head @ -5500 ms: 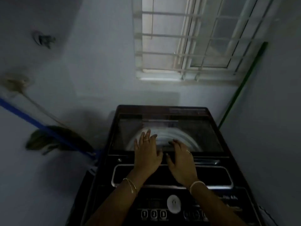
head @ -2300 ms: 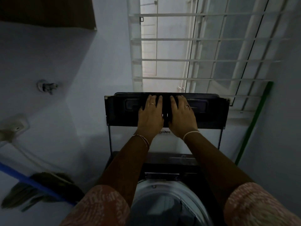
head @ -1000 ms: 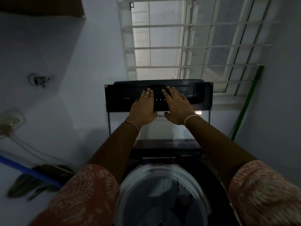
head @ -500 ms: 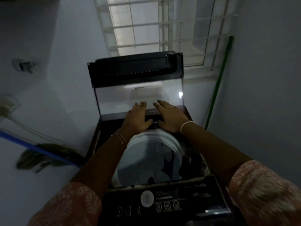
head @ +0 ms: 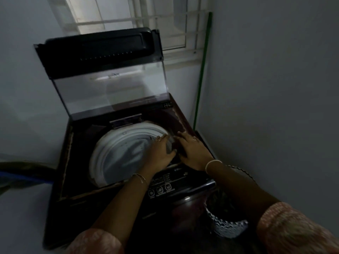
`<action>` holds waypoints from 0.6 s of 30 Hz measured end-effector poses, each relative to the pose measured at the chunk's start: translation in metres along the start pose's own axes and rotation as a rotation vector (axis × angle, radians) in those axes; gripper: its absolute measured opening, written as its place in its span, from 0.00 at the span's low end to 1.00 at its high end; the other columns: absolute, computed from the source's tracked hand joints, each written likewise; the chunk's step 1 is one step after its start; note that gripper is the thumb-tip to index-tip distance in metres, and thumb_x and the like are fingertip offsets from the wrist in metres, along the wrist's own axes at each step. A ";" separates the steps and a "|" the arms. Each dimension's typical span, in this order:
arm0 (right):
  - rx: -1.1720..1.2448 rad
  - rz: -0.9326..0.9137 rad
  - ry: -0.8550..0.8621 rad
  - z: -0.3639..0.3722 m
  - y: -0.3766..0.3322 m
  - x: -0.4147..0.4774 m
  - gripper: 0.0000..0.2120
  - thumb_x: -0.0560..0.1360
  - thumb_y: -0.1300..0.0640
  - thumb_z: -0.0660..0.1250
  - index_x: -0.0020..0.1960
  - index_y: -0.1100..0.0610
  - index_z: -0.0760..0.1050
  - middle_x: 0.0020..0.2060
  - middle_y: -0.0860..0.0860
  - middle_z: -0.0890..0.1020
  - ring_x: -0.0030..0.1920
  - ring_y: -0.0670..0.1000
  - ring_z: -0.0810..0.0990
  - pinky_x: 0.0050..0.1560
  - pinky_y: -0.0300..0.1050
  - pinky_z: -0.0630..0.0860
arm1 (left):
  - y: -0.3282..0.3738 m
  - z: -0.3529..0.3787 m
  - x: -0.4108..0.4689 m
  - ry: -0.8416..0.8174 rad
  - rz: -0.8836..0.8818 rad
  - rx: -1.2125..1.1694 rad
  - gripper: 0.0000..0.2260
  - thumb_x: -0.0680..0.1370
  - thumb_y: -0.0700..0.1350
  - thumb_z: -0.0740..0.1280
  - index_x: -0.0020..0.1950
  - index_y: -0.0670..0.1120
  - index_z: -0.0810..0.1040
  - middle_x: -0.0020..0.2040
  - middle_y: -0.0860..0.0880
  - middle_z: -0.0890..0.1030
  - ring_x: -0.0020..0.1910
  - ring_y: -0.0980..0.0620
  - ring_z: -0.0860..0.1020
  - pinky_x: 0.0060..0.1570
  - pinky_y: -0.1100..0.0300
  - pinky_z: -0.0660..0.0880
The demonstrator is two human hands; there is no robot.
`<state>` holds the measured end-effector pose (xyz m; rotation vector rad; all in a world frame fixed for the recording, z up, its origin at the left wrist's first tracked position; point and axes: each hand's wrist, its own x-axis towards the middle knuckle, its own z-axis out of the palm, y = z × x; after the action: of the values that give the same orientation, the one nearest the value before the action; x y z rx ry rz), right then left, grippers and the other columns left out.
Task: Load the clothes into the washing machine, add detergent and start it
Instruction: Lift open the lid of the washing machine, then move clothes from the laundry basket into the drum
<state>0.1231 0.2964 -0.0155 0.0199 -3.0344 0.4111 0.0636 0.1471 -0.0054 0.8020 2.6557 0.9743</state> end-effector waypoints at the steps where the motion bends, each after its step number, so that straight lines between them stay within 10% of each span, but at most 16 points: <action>1: 0.007 0.035 0.013 0.002 0.003 -0.010 0.33 0.72 0.52 0.64 0.75 0.54 0.59 0.75 0.55 0.61 0.74 0.56 0.61 0.72 0.56 0.61 | 0.004 0.007 -0.002 -0.002 0.024 -0.011 0.26 0.76 0.45 0.68 0.73 0.42 0.66 0.72 0.44 0.69 0.72 0.45 0.65 0.70 0.58 0.60; 18: 0.029 0.624 0.062 -0.002 0.042 -0.169 0.34 0.74 0.53 0.65 0.76 0.55 0.55 0.77 0.53 0.56 0.76 0.55 0.56 0.74 0.54 0.58 | 0.093 0.106 -0.036 -0.318 0.488 -0.089 0.19 0.77 0.40 0.65 0.68 0.42 0.72 0.69 0.43 0.72 0.70 0.46 0.68 0.68 0.57 0.63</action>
<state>0.2907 0.3376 -0.0383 -0.9303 -2.9060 0.4754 0.1704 0.2433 -0.0263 1.4863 2.1722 0.9567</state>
